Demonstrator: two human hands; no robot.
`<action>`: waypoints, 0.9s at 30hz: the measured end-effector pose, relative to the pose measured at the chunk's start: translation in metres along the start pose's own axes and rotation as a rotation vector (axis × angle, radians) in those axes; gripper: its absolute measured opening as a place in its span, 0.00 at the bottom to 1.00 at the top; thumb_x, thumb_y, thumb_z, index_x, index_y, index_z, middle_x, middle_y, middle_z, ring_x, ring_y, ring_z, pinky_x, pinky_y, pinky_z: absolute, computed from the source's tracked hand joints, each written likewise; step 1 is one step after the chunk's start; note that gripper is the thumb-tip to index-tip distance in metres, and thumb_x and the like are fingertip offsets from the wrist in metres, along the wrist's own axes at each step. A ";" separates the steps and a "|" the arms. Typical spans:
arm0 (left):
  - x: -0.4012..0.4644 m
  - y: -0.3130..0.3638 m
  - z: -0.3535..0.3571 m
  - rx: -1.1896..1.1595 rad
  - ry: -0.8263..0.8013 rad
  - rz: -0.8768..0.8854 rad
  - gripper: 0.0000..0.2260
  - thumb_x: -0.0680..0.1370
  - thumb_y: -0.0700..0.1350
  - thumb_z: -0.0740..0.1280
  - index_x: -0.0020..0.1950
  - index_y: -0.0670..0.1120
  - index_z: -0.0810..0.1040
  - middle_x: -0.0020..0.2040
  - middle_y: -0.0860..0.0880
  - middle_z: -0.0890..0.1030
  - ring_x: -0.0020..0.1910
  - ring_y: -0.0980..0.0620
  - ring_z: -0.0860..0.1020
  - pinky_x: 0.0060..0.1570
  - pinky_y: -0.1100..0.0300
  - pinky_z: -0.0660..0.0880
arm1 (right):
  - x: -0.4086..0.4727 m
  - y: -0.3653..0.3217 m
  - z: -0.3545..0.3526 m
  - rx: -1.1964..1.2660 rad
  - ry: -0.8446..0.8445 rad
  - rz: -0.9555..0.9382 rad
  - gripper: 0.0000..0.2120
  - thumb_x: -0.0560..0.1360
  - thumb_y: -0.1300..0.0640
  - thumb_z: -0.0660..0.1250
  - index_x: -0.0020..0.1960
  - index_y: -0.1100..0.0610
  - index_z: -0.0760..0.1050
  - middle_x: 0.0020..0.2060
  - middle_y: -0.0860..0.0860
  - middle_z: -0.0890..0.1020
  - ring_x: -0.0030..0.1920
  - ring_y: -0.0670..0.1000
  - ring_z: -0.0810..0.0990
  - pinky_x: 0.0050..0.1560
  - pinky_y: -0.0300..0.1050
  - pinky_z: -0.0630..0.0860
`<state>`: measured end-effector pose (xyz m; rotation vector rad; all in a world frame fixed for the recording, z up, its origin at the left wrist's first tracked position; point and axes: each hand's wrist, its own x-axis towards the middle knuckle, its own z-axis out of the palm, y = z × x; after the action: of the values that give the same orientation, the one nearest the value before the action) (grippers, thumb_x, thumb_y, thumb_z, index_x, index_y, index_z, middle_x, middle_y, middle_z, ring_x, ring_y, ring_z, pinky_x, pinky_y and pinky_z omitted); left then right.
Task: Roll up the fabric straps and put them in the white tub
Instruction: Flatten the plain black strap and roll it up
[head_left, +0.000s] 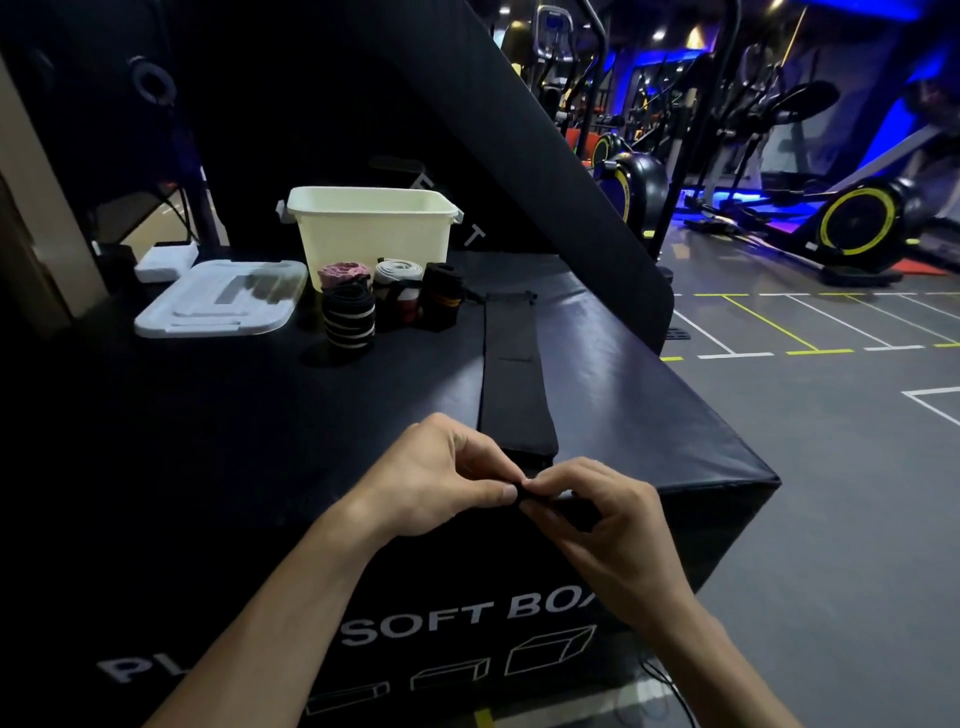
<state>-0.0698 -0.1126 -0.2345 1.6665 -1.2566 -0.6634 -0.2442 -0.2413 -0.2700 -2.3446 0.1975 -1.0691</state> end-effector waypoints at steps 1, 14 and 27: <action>0.000 0.000 0.000 -0.003 -0.004 -0.008 0.07 0.75 0.38 0.77 0.49 0.48 0.89 0.44 0.52 0.88 0.48 0.52 0.86 0.57 0.52 0.81 | -0.001 0.001 0.000 -0.038 0.003 -0.017 0.08 0.71 0.59 0.80 0.48 0.52 0.84 0.44 0.41 0.84 0.45 0.44 0.84 0.45 0.46 0.81; 0.002 0.011 -0.010 0.126 -0.022 -0.013 0.03 0.75 0.44 0.78 0.47 0.50 0.88 0.42 0.53 0.88 0.45 0.55 0.86 0.53 0.54 0.82 | -0.001 -0.002 -0.002 -0.115 -0.069 -0.051 0.12 0.69 0.58 0.81 0.47 0.49 0.80 0.42 0.39 0.82 0.43 0.43 0.80 0.45 0.46 0.77; 0.103 -0.014 -0.004 0.791 0.040 0.021 0.11 0.82 0.53 0.66 0.64 0.58 0.82 0.63 0.59 0.79 0.62 0.49 0.74 0.64 0.49 0.73 | -0.001 -0.006 -0.008 0.022 -0.121 -0.029 0.09 0.72 0.60 0.77 0.49 0.53 0.80 0.44 0.39 0.81 0.46 0.44 0.80 0.45 0.41 0.76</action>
<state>-0.0258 -0.2067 -0.2345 2.2686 -1.6214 -0.0962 -0.2512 -0.2393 -0.2631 -2.3899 0.1066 -0.9341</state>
